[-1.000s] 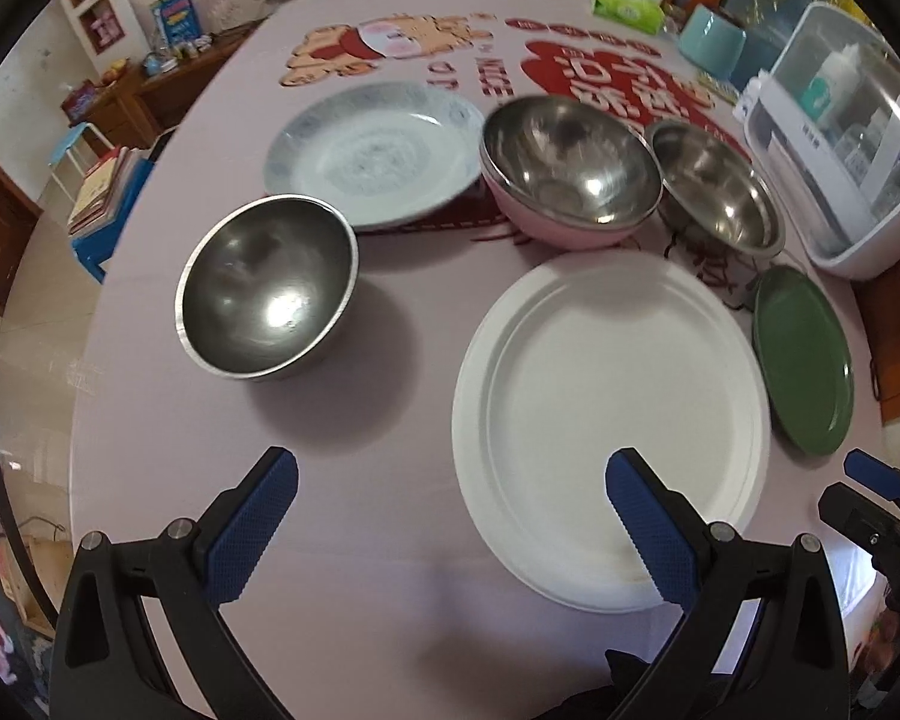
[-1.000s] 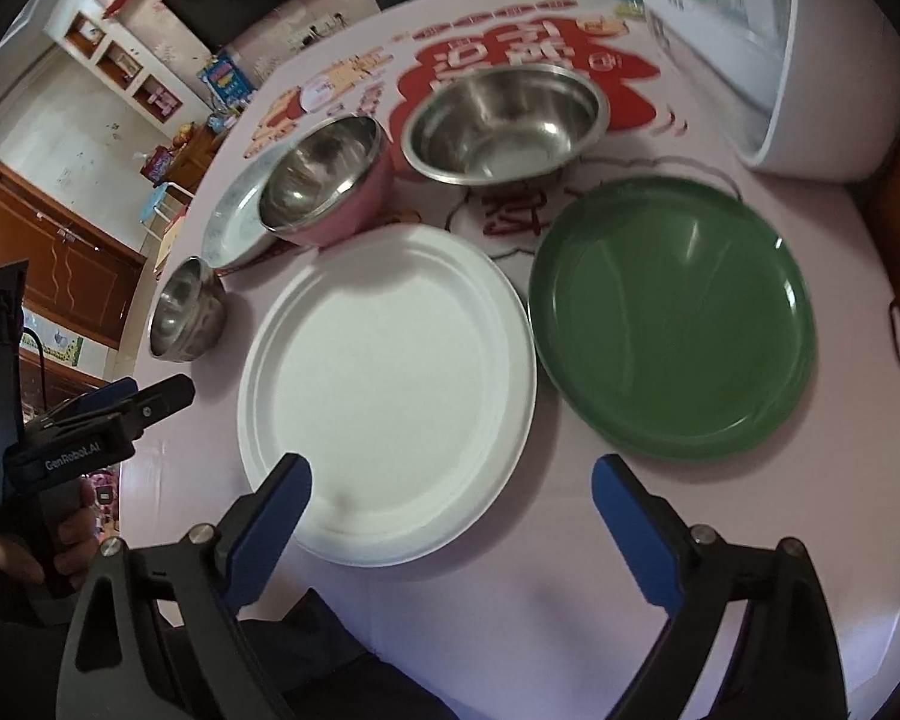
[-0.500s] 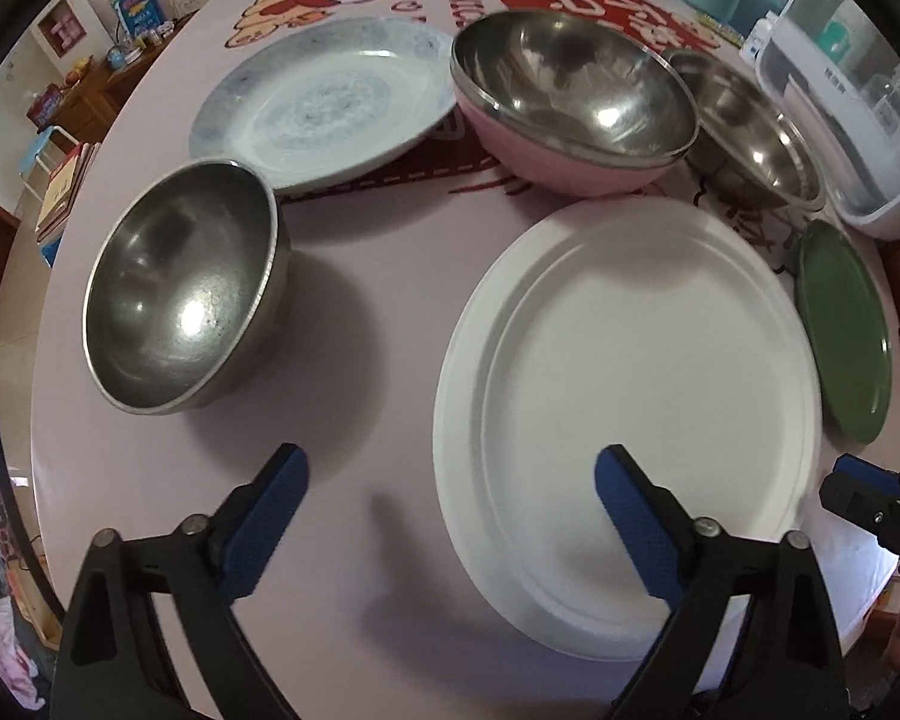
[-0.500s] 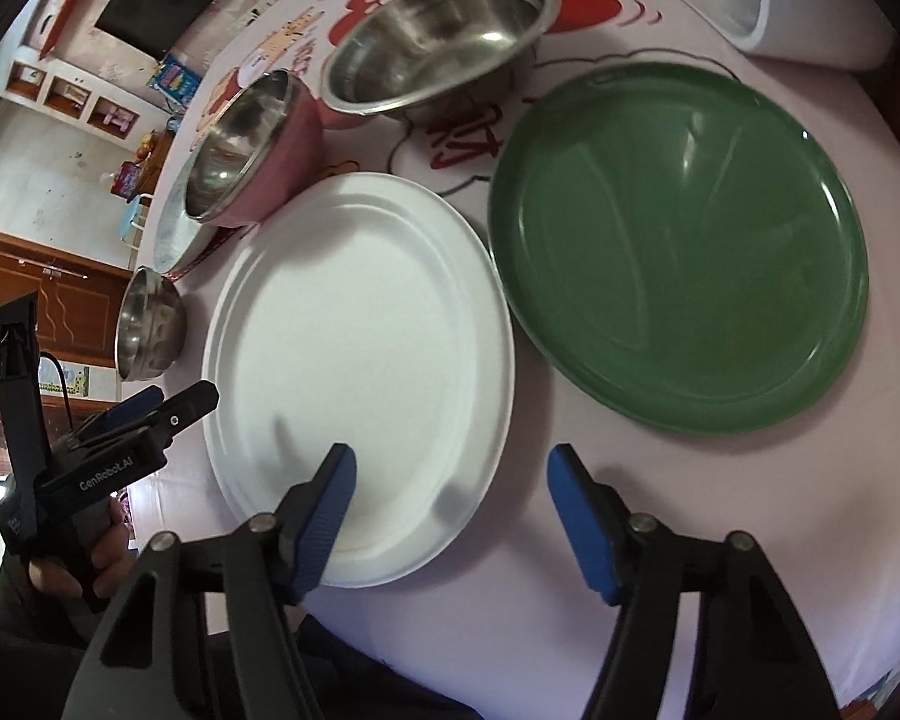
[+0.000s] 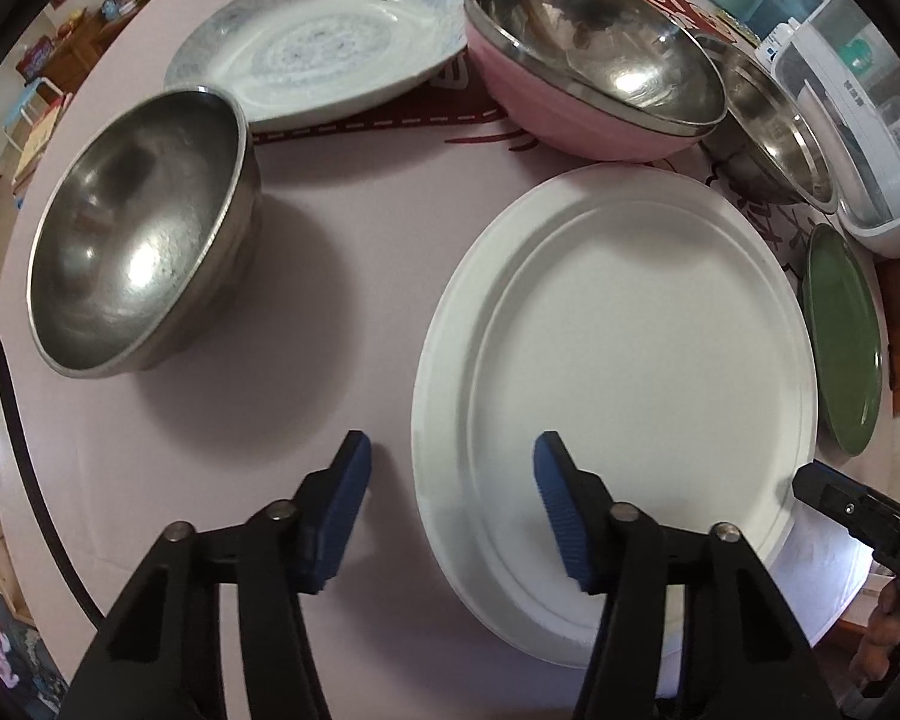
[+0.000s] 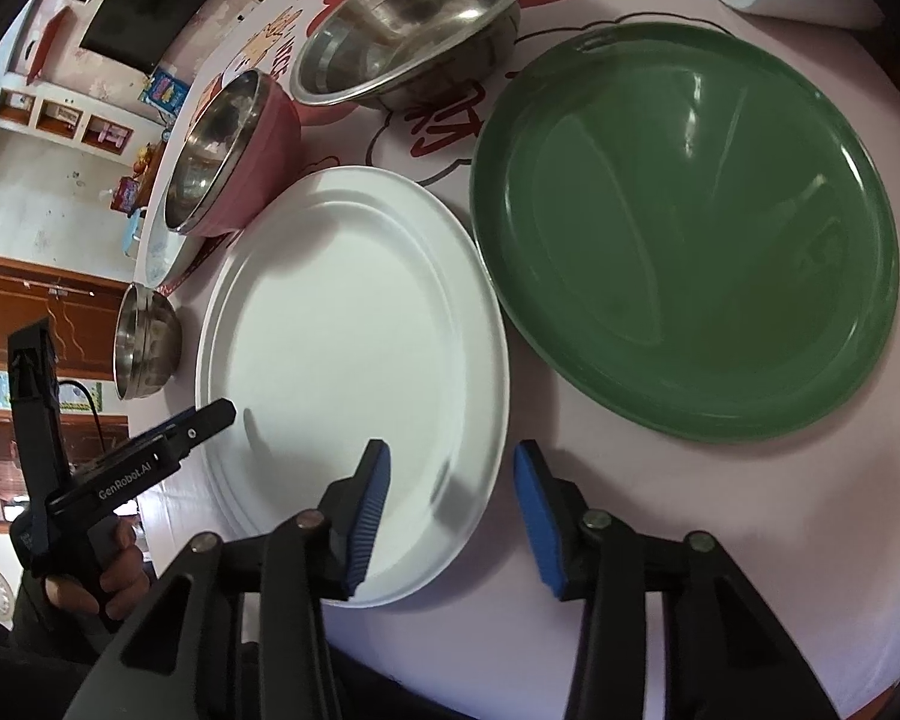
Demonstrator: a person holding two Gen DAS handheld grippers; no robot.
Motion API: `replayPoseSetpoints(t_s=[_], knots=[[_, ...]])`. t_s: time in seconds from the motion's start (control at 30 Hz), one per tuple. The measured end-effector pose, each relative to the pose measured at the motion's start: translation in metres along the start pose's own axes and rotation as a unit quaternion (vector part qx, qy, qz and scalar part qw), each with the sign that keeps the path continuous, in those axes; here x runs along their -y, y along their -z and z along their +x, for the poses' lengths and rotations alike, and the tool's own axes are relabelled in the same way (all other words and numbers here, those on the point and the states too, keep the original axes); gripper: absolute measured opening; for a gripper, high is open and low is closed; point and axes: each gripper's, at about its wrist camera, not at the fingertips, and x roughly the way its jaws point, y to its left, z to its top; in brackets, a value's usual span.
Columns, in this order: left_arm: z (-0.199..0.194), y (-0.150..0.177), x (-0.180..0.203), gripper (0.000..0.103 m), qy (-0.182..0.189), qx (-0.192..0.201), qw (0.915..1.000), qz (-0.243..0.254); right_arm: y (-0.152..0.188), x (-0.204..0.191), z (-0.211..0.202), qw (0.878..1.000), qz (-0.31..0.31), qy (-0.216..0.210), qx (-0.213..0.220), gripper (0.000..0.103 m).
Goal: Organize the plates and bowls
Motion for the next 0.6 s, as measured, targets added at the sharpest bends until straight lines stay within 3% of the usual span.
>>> replayPoseSetpoints(t_s=[0.3,0.6], knots=[[0.001,0.001,-0.007,0.035,0.02,0.007,0.9997,-0.008,0.002,0.014,0.007,0.998,0.051,-0.027,-0.005,0.02],[-0.002,0.001,-0.007,0.035,0.03,0.007,0.9995,0.003,0.004,0.021,0.008,0.996,0.074,-0.051,-0.003,0.016]])
